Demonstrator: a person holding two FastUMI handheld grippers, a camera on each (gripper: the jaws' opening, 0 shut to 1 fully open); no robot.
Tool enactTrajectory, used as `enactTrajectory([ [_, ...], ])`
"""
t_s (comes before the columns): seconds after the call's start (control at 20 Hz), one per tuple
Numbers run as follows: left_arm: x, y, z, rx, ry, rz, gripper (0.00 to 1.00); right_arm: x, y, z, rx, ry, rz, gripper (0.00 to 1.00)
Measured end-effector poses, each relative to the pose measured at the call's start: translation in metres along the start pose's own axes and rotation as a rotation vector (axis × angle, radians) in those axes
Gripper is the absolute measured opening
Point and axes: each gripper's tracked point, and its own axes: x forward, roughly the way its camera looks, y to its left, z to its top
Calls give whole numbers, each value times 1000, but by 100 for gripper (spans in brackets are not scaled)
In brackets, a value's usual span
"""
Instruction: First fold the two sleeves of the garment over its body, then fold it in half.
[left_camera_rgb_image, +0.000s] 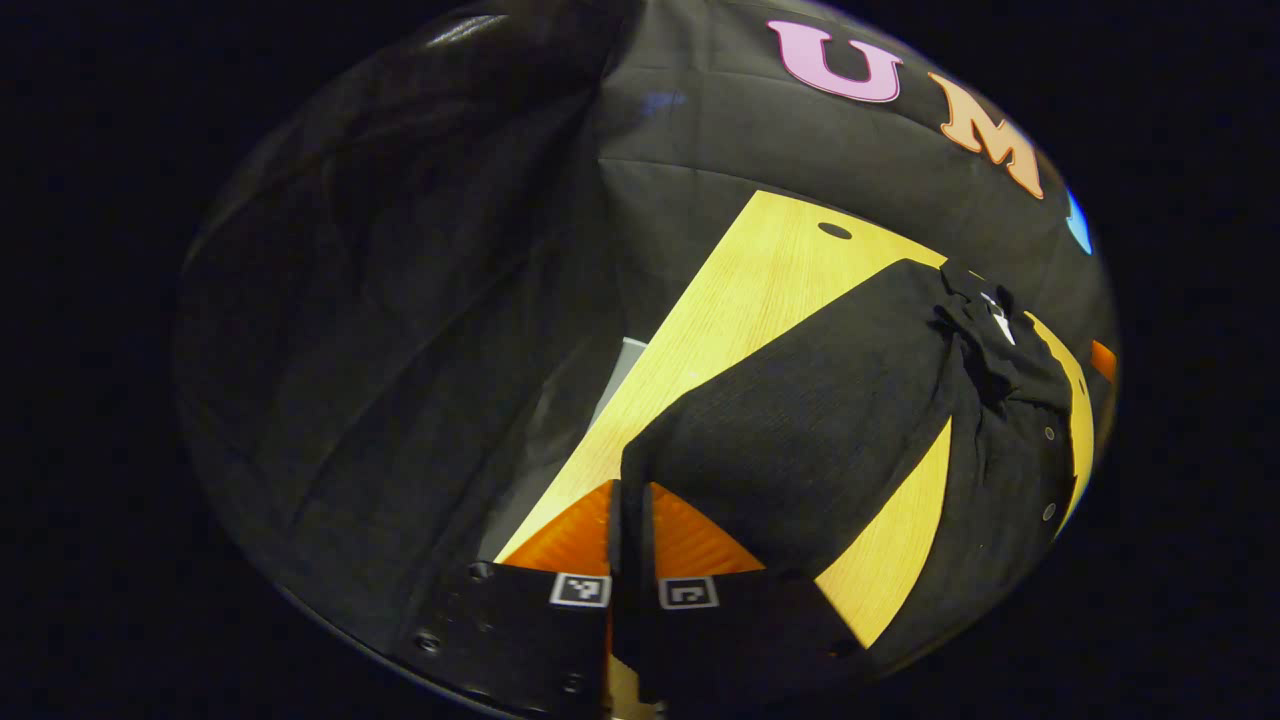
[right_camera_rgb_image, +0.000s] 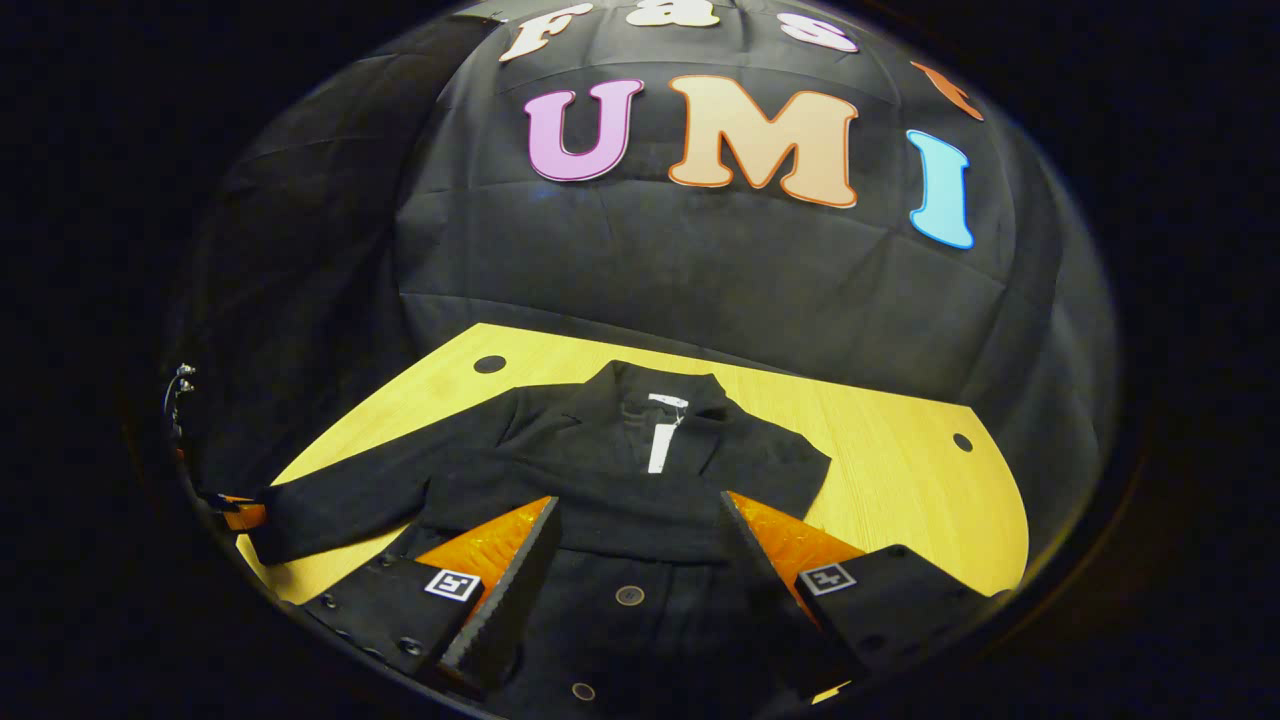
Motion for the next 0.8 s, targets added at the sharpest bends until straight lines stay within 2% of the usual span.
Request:
enactTrajectory([
  [0.05, 1, -1, 1, 4, -5, 11, 0, -5, -5, -2, 8, 3, -4, 99],
  [0.35, -9, -14, 12, -4, -8, 10, 0, -27, -36, -18, 37, -3, -15, 99],
  [0.5, -23, -21, 42, 31, -106, 30, 0, -35, -50, -28, 45, 1, -13, 99],
  [0.8, -56, -61, 101, 97, -245, 6, 0, -51, -79, -44, 70, -7, -17, 99],
])
